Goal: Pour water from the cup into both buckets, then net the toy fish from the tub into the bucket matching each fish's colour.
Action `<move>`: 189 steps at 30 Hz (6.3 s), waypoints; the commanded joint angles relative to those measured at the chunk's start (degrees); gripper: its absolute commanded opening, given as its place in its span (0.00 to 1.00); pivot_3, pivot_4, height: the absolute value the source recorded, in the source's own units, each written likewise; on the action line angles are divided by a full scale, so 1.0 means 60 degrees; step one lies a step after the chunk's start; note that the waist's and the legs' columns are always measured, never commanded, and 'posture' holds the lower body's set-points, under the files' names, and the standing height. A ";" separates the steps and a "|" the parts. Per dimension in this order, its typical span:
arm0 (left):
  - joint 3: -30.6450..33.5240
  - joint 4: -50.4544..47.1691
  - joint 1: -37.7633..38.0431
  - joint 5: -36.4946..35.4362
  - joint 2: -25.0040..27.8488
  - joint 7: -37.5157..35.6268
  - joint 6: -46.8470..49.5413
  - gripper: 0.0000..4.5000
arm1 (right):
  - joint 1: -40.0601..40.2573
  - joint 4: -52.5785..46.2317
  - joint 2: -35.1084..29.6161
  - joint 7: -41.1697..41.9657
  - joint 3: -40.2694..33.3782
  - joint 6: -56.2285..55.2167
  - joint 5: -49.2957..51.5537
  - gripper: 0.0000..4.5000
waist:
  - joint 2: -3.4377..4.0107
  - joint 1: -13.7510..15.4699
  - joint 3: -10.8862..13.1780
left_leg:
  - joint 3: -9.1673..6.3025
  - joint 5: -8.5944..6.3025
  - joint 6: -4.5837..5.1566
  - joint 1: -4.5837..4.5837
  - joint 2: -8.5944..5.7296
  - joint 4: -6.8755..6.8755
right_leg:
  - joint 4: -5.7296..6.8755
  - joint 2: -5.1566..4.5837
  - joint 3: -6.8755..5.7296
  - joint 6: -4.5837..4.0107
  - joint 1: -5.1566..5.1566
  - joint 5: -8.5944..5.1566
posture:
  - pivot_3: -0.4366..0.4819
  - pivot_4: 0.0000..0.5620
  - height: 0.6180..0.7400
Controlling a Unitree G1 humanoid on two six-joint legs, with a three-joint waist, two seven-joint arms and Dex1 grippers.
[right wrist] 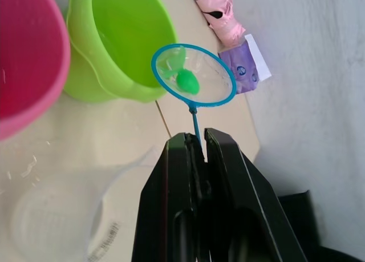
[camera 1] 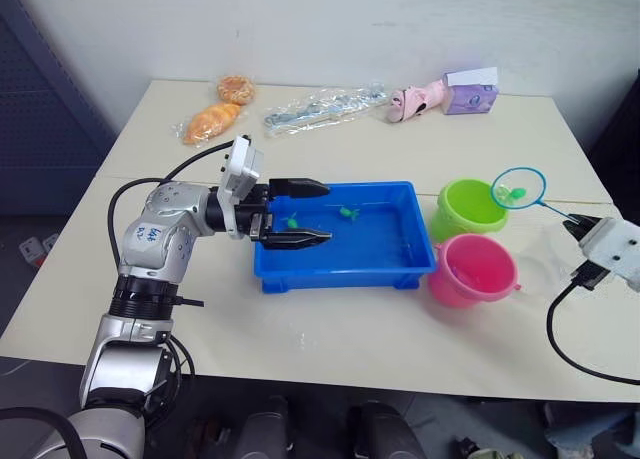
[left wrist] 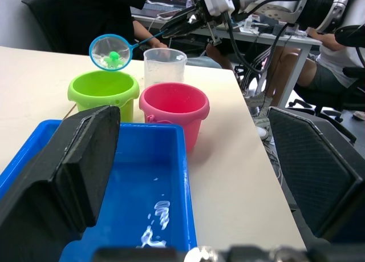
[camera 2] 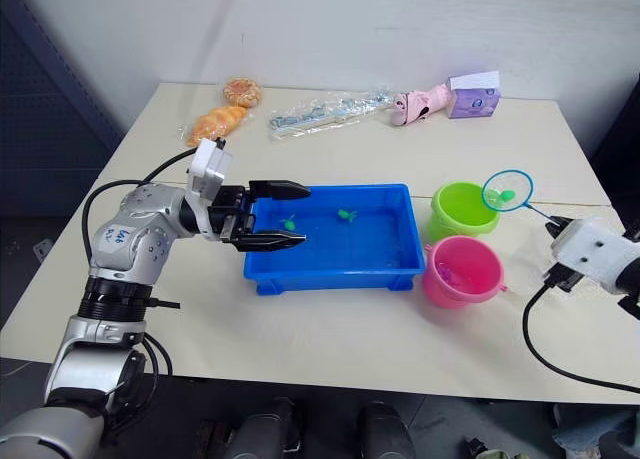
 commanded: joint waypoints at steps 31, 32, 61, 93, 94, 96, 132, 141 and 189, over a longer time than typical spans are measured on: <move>-0.0648 0.0040 0.0418 0.0955 -0.0612 0.0723 -0.1493 0.99 | -0.2347 0.3358 -0.2807 -0.7322 0.3790 -0.4317 -0.6583 0.00 | 0.0018 -0.0018 0.0001 | 0.0020 0.0017 -0.0018 0.0002 0.0007 -0.0002 | 0.0007 0.0009 0.0018 -0.0001 -0.0011 0.0000 | 0.48 0.27 1.00; -0.0650 0.0007 0.0414 0.0952 -0.0617 0.0747 -0.1467 0.99 | -0.2392 0.3450 -0.2850 -0.7366 0.3829 -0.4268 -0.6582 0.00 | 0.0021 -0.0018 0.0002 | 0.0021 0.0017 -0.0018 0.0001 0.0005 -0.0002 | 0.0008 0.0007 0.0018 -0.0001 -0.0013 0.0000 | 0.48 0.27 1.00; -0.0589 -0.0688 0.0775 0.0854 -0.0481 0.1077 -0.1007 0.99 | -0.1845 0.2822 -0.2858 -0.7380 0.3644 -0.3591 -0.5361 0.00 | 0.0034 -0.0021 0.0000 | 0.0034 0.0019 -0.0015 0.0005 0.0010 0.0005 | 0.0022 0.0010 0.0030 -0.0001 -0.0016 0.0000 | 0.48 0.27 1.00; 0.1466 0.1687 0.1635 0.0452 0.1618 0.0106 -0.2374 0.99 | -0.4336 -0.4442 0.0497 -0.1399 0.5535 1.2395 0.8732 0.00 | 0.0025 -0.0049 0.0003 | -0.0030 -0.0014 0.0040 -0.0018 -0.0008 0.0018 | 0.0002 -0.0037 -0.0026 -0.0003 -0.0004 0.0002 | 0.48 0.27 1.00; 0.1472 0.1639 0.1651 0.0443 0.1632 0.0122 -0.2346 0.99 | -0.4548 -0.4103 0.0881 -0.1472 0.5513 1.2593 0.8718 0.00 | 0.0025 -0.0052 0.0003 | -0.0029 -0.0013 0.0039 -0.0016 -0.0006 0.0018 | 0.0005 -0.0035 -0.0026 -0.0003 -0.0005 0.0002 | 0.48 0.27 1.00; 0.1477 0.1539 0.1695 0.0420 0.1641 0.0162 -0.2276 0.99 | -0.4914 -0.3427 0.1437 -0.1608 0.5595 1.2598 0.8329 0.00 | 0.0025 -0.0060 0.0003 | -0.0029 -0.0011 0.0034 -0.0015 -0.0006 0.0017 | 0.0009 -0.0035 -0.0025 -0.0003 -0.0007 0.0002 | 0.48 0.27 1.00; 0.1056 0.1350 0.1490 0.0562 0.1194 0.0227 -0.2231 0.99 | -0.2589 -0.6049 0.1961 0.0386 0.3210 0.9826 0.5701 0.00 | 0.0024 0.0005 0.0004 | -0.0025 -0.0013 0.0036 -0.0023 -0.0014 -0.0004 | 0.0028 -0.0034 -0.0025 -0.0003 -0.0013 0.0002 | 0.48 0.27 1.00; 0.0734 0.1338 0.1073 0.0499 0.0769 0.0049 -0.2103 0.99 | -0.0461 -0.7266 0.1758 0.0759 -0.0330 0.8831 0.5902 0.00 | 0.0023 0.0006 0.0004 | -0.0024 -0.0012 0.0034 -0.0017 -0.0014 -0.0002 | 0.0001 -0.0030 -0.0024 -0.0002 -0.0004 0.0002 | 0.48 0.27 1.00; 0.0312 0.0125 0.0779 0.0435 -0.0216 0.1077 -0.1121 0.99 | -0.0188 -0.0154 -0.1099 -0.3364 0.0683 -0.2441 -0.0839 0.00 | 0.0023 -0.0034 0.0005 | -0.0004 0.0015 -0.0011 -0.0002 0.0000 -0.0003 | -0.0001 0.0004 -0.0002 0.0001 0.0000 0.0000 | 0.48 0.27 1.00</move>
